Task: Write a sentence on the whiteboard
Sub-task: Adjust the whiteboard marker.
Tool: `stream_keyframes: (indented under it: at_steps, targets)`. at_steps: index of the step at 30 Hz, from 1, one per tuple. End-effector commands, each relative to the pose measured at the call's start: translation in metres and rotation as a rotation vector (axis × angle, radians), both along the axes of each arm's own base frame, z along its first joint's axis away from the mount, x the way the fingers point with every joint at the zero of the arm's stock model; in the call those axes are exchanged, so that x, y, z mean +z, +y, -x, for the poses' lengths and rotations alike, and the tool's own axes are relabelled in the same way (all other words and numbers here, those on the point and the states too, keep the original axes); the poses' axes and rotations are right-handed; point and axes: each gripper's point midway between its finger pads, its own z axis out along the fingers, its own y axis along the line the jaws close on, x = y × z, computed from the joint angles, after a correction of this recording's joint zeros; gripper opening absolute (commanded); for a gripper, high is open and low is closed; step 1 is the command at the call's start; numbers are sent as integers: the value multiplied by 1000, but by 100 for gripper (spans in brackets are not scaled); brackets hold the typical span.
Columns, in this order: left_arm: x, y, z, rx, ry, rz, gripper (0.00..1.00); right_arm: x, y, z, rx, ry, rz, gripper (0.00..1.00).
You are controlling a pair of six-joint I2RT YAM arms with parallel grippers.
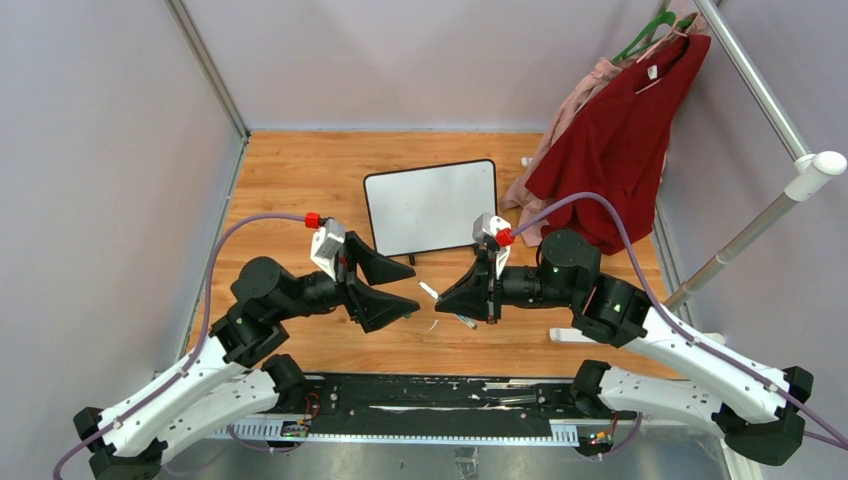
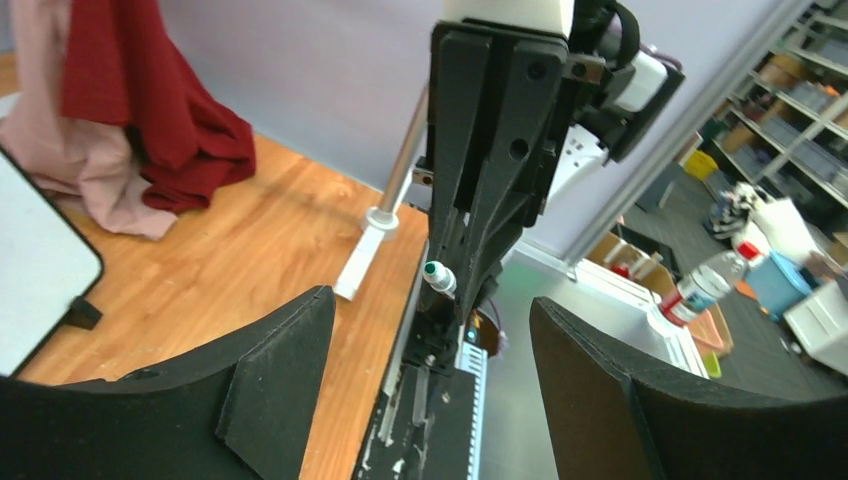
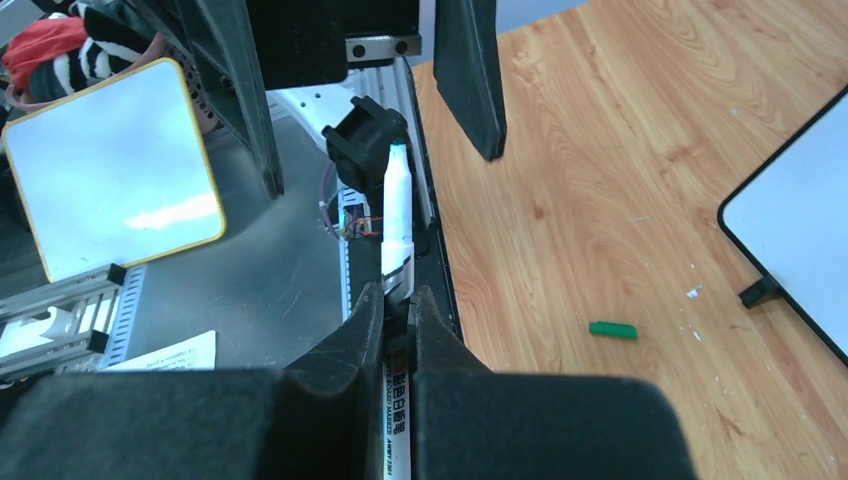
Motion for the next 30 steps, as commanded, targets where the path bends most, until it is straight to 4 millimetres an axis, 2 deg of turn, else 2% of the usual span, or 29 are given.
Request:
stream_keyframes:
  at_steps: [1, 9, 30]
  targets:
    - [22, -5, 21, -128, -53, 25, 75, 23, 3, 13, 85, -24, -43, 0]
    - [24, -12, 18, -142, -43, 12, 66, 23, 5, 18, 123, -23, -28, 0]
    - [21, -19, 18, -174, -22, -8, 24, 18, 7, 23, 150, -31, -1, 0]
